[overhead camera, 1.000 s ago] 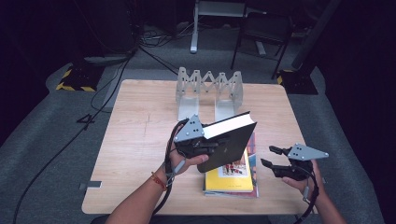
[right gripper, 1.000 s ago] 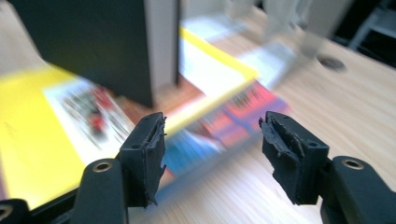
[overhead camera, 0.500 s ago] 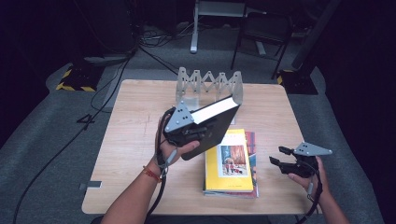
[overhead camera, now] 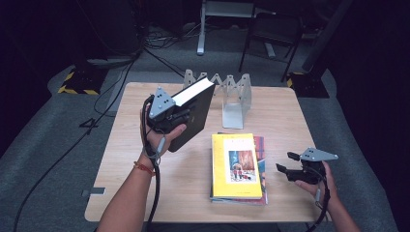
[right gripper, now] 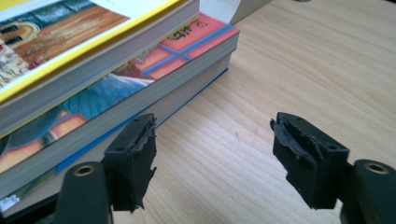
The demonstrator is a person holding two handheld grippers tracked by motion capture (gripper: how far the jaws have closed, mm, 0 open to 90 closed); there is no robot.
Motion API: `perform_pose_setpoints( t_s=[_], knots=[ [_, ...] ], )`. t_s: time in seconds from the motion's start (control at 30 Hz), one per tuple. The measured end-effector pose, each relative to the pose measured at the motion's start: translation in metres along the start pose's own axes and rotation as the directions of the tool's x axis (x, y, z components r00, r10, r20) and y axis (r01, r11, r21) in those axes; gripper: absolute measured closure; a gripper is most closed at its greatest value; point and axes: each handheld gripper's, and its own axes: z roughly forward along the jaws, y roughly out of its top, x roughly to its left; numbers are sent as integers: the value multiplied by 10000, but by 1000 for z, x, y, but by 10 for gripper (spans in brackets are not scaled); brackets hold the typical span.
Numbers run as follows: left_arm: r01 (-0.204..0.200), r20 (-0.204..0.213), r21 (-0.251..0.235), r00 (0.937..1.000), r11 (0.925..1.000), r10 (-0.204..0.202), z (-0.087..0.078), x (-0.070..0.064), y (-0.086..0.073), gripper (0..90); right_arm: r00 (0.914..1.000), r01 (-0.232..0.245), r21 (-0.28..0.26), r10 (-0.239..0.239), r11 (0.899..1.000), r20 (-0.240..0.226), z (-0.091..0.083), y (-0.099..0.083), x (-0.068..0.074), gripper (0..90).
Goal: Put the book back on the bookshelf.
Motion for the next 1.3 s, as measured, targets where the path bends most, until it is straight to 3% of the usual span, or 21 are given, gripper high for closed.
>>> perform_pose_setpoints(
  t_s=[0.13, 0.23, 0.37, 0.5, 0.8, 0.9, 1.07, 1.3],
  knots=[
    [62, -504, 137, 9987, 9999, -55, 10, 8, 0, 522, 9997, 75, 120, -78, 9999, 218, 2, -3, -3, 266],
    [237, -652, 224, 9976, 9995, -222, 17, 11, -1, 523, 9997, 185, 85, -186, 9998, 182, 3, -5, -6, 259],
    [328, -947, 384, 9951, 9987, -290, 30, 15, -3, 522, 9988, 122, 252, -134, 9996, 462, 4, -9, -13, 262],
    [668, -1250, 464, 9903, 9967, -605, 43, 20, -6, 522, 9981, -29, 286, 12, 9996, 622, 4, -12, -17, 267],
    [847, -2164, 748, 9740, 9936, -667, 72, 27, -5, 522, 9982, -22, 263, 6, 9997, 596, 3, -12, -17, 273],
    [739, -2412, 880, 9692, 9934, -507, 81, 28, -5, 522, 9983, -41, 250, 27, 9997, 581, 4, -12, -18, 273],
    [1080, -2679, 977, 9602, 9893, -783, 95, 32, -18, 521, 9983, -14, 246, -1, 9997, 578, 4, -12, -18, 276],
    [1408, -2729, 1004, 9559, 9849, -1089, 107, 35, -42, 521, 9981, 17, 251, -32, 9997, 614, 3, -12, -18, 281]
  ],
)
